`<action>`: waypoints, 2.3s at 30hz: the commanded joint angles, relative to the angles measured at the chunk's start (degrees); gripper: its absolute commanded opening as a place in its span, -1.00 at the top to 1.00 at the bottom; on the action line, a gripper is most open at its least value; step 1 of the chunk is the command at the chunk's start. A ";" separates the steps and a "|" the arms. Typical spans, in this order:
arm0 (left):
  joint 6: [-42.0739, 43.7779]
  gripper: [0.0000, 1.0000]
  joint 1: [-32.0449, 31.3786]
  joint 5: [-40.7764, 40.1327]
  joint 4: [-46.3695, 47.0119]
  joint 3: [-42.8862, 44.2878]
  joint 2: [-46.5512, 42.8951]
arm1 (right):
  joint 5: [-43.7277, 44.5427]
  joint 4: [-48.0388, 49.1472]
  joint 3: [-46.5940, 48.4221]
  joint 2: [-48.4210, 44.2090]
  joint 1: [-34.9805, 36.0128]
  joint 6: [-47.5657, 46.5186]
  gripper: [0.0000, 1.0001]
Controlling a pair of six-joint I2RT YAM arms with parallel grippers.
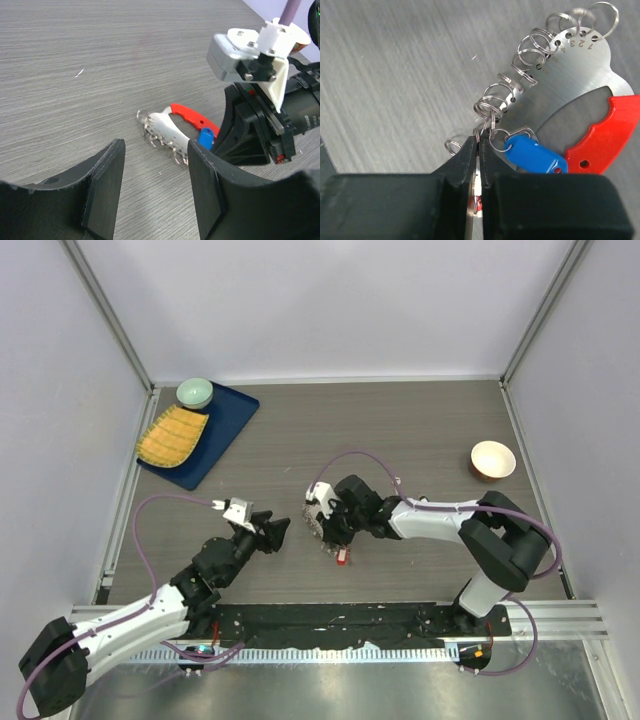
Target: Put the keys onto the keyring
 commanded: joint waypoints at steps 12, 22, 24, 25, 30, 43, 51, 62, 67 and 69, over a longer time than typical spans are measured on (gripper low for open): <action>-0.10 -0.13 0.22 -1.58 -0.30 0.07 -0.55 | 5.23 -5.67 5.17 -5.39 0.34 -0.22 0.24; -4.31 -0.15 0.22 8.16 -7.40 4.98 9.63 | 11.45 -6.13 3.94 -9.78 0.33 2.58 0.19; -7.91 -0.13 0.13 9.92 -10.91 8.41 14.64 | 15.06 -5.95 3.15 -11.36 0.25 3.72 0.15; -8.96 -0.10 0.13 12.02 -11.36 9.99 16.22 | 16.38 -5.69 2.71 -11.98 0.16 4.34 0.14; -16.09 0.00 -1.71 15.56 -10.49 13.42 25.79 | 25.06 -3.32 0.08 -15.49 -0.28 9.42 0.02; -19.08 0.35 -3.39 16.53 -12.69 23.18 42.77 | 34.93 -0.06 -6.26 -22.35 -0.90 14.80 -0.25; -18.99 0.46 -3.48 17.85 -13.74 25.56 46.65 | 35.02 -0.06 -6.61 -22.18 -0.98 14.19 -0.25; -17.33 0.88 -3.48 16.18 -16.55 26.44 45.94 | 34.93 -0.06 -7.22 -22.62 -0.98 14.10 -0.25; -12.86 1.00 -3.21 12.14 -19.19 29.60 46.82 | 35.20 -0.24 -7.75 -22.97 -0.98 14.10 -0.25; -10.83 1.00 -2.86 10.91 -21.12 31.35 47.61 | 35.11 -0.50 -7.84 -23.41 -0.98 14.10 -0.25</action>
